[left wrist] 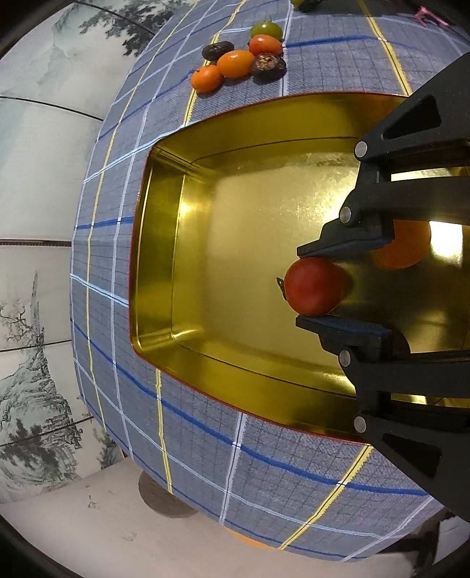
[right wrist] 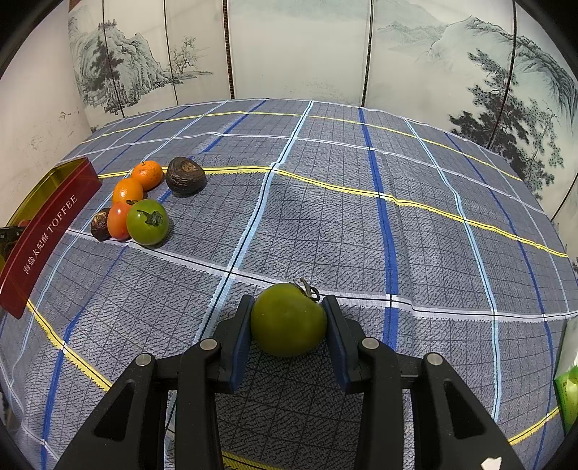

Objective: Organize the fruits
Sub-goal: 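Carry the red tomato into the gold tin and open the left gripper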

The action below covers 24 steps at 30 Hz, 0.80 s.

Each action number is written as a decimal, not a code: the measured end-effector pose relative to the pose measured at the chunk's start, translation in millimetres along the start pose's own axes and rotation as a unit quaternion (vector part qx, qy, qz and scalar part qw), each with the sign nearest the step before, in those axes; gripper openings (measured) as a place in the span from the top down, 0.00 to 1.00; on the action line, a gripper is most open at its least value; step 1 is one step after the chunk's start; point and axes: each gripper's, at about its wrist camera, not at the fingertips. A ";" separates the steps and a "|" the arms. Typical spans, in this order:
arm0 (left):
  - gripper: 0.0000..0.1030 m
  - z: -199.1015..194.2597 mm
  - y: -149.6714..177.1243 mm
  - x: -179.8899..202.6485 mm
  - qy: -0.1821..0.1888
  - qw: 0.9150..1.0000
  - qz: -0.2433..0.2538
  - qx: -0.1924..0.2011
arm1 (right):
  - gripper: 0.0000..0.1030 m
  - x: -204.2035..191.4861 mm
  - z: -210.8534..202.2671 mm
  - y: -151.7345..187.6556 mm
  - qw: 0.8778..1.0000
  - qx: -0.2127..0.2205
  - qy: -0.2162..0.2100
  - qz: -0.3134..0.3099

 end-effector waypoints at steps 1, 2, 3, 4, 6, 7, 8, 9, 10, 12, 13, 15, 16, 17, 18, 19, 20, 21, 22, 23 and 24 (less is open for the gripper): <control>0.69 0.9 0.8 0.1 -0.001 1.000 0.000 -0.002 | 0.65 -0.1 0.0 0.0 1.000 0.000 0.000 0.000; 0.69 2.0 1.9 0.4 -0.002 1.000 0.000 -0.003 | 0.65 -0.2 0.1 0.0 1.000 0.000 0.000 0.000; 0.69 3.1 3.1 0.7 -0.002 1.000 0.001 -0.004 | 0.65 -0.4 0.1 0.0 1.000 0.000 0.000 0.000; 0.69 3.1 3.9 0.3 -0.001 1.000 0.001 -0.003 | 0.65 0.0 0.0 0.1 1.000 0.000 0.000 0.000; 0.69 2.7 4.3 -0.3 -0.001 1.000 -0.001 -0.002 | 0.65 -0.1 0.0 0.1 1.000 0.000 0.000 0.000; 0.69 2.9 4.4 -0.7 0.000 1.000 -0.002 -0.003 | 0.65 -0.1 0.0 0.1 1.000 0.000 0.000 0.000; 0.69 3.1 4.2 -0.9 0.000 1.000 -0.003 -0.003 | 0.65 -0.1 0.0 0.1 1.000 0.000 0.000 0.000; 0.69 3.2 4.3 -1.2 0.000 1.000 -0.003 -0.003 | 0.65 -0.1 0.0 0.1 1.000 0.000 0.000 0.000; 0.69 3.3 4.2 -1.4 0.000 1.000 -0.004 -0.003 | 0.65 -0.2 0.0 0.1 1.000 0.000 0.000 0.000; 0.69 2.9 4.3 -1.7 0.001 1.000 -0.006 -0.003 | 0.65 -0.1 -0.1 0.1 1.000 0.000 0.000 0.000; 0.69 2.8 4.5 -1.8 0.001 1.000 -0.006 -0.003 | 0.65 -0.7 0.1 0.0 1.000 0.000 0.000 0.000; 0.69 2.5 4.8 -2.2 0.001 1.000 -0.007 -0.003 | 0.65 -0.1 -0.1 0.1 1.000 0.000 0.000 0.000; 0.69 2.4 5.0 -2.1 0.001 1.000 -0.006 -0.002 | 0.65 -0.2 -0.1 0.1 1.000 0.000 0.000 0.000; 0.69 2.2 5.0 -1.8 0.002 1.000 -0.005 -0.002 | 0.65 -0.2 -0.1 0.1 1.000 0.000 0.000 0.000; 0.68 2.2 5.0 -1.5 0.002 1.000 -0.005 -0.002 | 0.65 -0.1 -0.1 0.1 1.000 0.000 0.000 0.000; 0.68 2.1 5.0 -1.5 0.001 1.000 -0.006 -0.002 | 0.65 -0.1 -0.1 0.1 1.000 0.000 0.000 0.000; 0.68 2.0 5.0 -1.4 0.002 1.000 -0.006 -0.003 | 0.65 -0.1 -0.1 0.1 1.000 0.000 0.000 0.000; 0.68 1.7 5.2 -1.1 0.002 1.000 -0.006 -0.003 | 0.65 -0.5 0.0 0.0 1.000 0.000 0.000 0.000; 0.68 1.1 5.2 -0.9 0.003 1.000 -0.006 -0.003 | 0.65 -0.2 -0.1 0.1 1.000 0.000 0.000 0.000; 0.68 0.1 5.8 -0.6 0.003 1.000 -0.005 -0.002 | 0.65 -0.2 0.0 0.0 1.000 0.000 0.000 0.000; 0.68 -1.1 6.5 -0.3 0.002 1.000 -0.003 -0.001 | 0.65 -0.4 0.0 0.0 1.000 0.000 0.000 0.000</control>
Point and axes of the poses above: each gripper's, at about its wrist camera, not at the fingertips, and z roughly the way its jaws point, x to its right, y to its underside
